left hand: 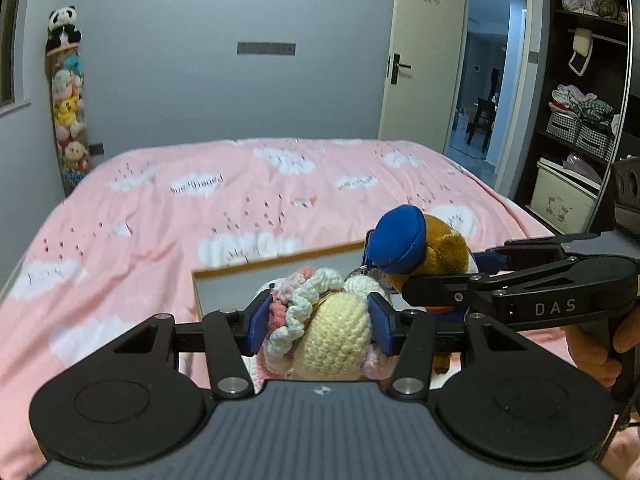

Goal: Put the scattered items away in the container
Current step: 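Lift both plushes and carry them over the orange box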

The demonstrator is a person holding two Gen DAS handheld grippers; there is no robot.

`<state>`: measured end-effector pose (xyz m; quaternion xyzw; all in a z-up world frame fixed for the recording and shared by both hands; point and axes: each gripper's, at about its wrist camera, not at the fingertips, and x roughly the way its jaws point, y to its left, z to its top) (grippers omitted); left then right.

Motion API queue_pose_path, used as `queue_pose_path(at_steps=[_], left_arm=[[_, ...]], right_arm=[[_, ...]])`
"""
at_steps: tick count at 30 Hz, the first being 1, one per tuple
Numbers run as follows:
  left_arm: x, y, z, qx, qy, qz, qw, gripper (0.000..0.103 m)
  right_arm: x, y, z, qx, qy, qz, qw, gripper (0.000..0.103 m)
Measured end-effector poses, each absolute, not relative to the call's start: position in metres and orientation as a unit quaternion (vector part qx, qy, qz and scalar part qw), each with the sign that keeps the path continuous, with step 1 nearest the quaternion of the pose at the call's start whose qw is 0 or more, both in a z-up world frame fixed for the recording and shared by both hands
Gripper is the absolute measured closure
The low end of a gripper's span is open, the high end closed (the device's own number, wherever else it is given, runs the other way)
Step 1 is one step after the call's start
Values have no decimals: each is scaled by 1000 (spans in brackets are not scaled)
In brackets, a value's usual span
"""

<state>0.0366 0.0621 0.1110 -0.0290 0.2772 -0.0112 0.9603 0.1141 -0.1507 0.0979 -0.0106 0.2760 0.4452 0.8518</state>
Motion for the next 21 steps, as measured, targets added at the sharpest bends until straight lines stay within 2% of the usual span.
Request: queue_pose_path(at_steps=[9,21], left_arm=[[77,82,120,-18,265,8,964,44],[122,92,53,-3,342,8,940,44]], right_arm=[[170,-119,95,55,308,442,841,41],[227,-85,27,112,422,391,810,41]])
